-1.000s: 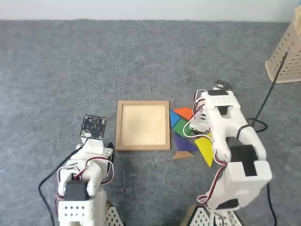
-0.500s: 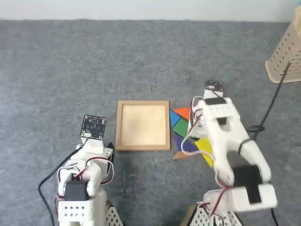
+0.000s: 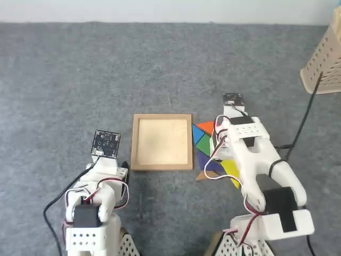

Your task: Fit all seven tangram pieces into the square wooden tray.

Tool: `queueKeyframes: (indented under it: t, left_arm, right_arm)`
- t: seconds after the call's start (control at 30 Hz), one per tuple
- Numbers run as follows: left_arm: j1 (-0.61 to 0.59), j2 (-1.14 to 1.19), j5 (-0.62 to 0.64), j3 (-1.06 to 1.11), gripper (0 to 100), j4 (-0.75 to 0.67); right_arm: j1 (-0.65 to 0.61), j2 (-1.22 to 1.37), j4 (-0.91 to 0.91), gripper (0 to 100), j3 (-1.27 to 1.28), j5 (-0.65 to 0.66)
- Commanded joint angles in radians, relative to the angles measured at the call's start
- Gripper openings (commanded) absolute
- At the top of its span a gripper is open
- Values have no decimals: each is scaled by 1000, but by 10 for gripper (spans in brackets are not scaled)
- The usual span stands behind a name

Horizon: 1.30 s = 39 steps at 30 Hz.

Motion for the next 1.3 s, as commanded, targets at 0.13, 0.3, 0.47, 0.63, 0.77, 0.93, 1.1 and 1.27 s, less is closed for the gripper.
queueKeyframes:
  t: [0.13, 0.3, 0.47, 0.63, 0.77, 0.93, 1.1, 1.27]
  left_arm:
    - [0, -15, 8, -4, 133, 5]
    - [0, -15, 8, -4, 133, 5]
    - [0, -15, 8, -4, 133, 5]
    - [0, -15, 8, -4, 133, 5]
    - [0, -15, 8, -4, 133, 5]
    - [0, -15, 8, -4, 133, 5]
    - [0, -15, 8, -4, 133, 5]
    - [2, -15, 8, -4, 133, 5]
  right_arm:
    - [-31, 54, 8, 329, -18, 14]
    - [-33, 96, 10, 288, -31, 14]
    - [-25, 99, 8, 181, -43, 14]
    - [-22, 93, 7, 180, -44, 15]
    - [-22, 31, 12, 180, -38, 40]
    - [-10, -116, 31, 180, -18, 104]
    - [-33, -206, 30, 177, 2, 141]
    - [-96, -289, 24, 177, 0, 195]
